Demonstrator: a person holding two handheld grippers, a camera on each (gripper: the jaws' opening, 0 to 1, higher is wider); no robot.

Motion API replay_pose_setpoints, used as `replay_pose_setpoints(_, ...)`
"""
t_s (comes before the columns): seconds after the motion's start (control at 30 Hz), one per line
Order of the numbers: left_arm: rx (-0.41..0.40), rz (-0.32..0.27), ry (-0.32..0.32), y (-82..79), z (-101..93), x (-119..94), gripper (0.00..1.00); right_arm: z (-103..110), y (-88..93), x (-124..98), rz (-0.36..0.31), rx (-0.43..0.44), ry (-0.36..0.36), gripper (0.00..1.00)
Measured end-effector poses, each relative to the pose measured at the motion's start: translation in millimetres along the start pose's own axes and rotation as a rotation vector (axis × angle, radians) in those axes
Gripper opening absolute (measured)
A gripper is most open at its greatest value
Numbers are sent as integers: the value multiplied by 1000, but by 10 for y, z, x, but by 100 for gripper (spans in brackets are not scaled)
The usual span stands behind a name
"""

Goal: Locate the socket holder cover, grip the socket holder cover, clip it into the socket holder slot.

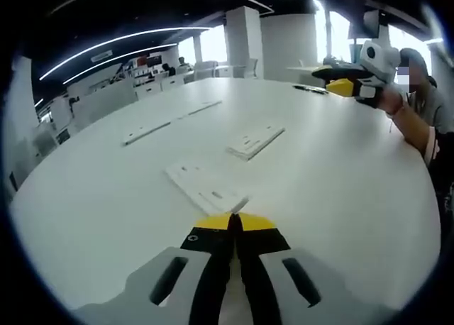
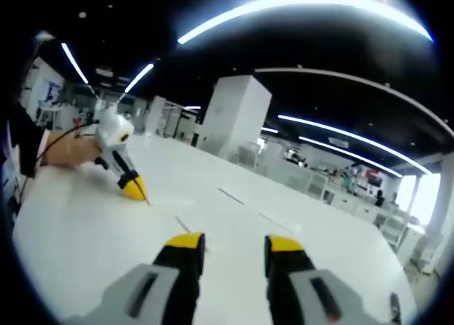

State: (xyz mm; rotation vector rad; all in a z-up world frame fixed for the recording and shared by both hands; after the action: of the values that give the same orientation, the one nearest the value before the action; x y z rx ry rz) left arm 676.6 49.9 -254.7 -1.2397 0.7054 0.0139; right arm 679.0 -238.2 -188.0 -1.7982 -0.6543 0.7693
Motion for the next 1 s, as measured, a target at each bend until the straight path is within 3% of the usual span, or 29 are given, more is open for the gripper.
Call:
replay_pose_setpoints(0.87, 32, -17, -19, -38, 43, 22, 3, 53, -2, 6, 8, -13, -4, 36)
replay_pose_setpoints(1.0, 66, -24, -31, -31, 1, 6, 3, 47, 1, 9, 9, -13, -4, 36)
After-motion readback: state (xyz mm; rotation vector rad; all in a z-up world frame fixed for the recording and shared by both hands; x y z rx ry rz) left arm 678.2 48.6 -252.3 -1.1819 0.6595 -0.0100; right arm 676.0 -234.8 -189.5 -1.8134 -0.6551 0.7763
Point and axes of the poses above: the point that each gripper's makers call its tool centre point, and the gripper's own axes: x roughly forward along the fingers, z roughly to its left, y roughly out of its underside, the point moved 4 cm from there along -x, roughly backward along the fingers, and after that the axes turned 8 degrees about -y, right-handed, at the moved point
